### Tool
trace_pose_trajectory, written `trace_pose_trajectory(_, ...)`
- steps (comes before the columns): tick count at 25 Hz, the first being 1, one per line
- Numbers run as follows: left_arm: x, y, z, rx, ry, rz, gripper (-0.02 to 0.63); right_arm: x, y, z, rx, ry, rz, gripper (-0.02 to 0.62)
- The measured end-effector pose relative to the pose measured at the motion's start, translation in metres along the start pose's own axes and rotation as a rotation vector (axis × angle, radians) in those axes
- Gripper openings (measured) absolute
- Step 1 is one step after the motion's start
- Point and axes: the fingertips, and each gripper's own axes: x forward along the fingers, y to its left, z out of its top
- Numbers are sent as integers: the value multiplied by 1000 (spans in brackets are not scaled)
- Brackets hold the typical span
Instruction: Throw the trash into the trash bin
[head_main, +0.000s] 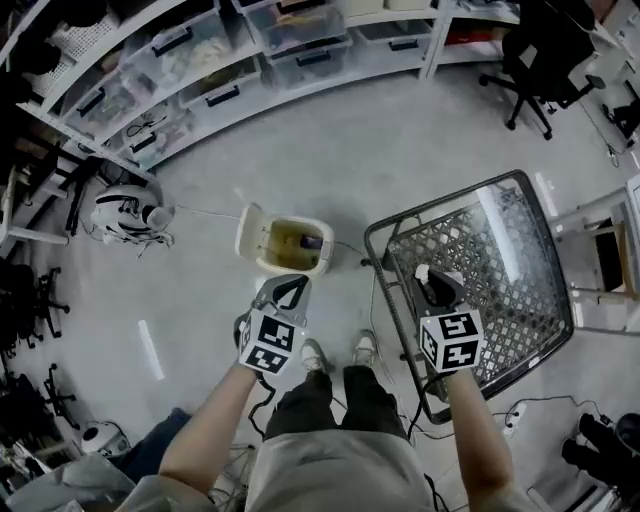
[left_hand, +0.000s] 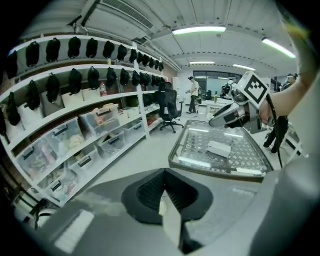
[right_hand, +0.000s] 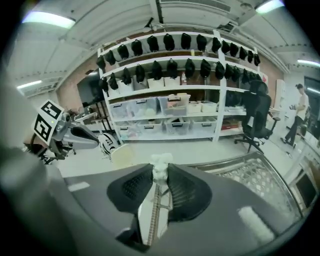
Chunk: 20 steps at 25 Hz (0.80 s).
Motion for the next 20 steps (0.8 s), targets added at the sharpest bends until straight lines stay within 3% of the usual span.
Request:
trace_pose_trajectory(6,-22,76,-52,-149,15,170,3,84,82,28,-138,33,189,95)
trace_pose_trajectory(11,-26,118,-94,-218,28,231,3,140,138,31,-165,68,263,95)
trace_pose_trajectory(20,19,152,-175,-262,52,257,3,267,179,-41,-208,179,315,95)
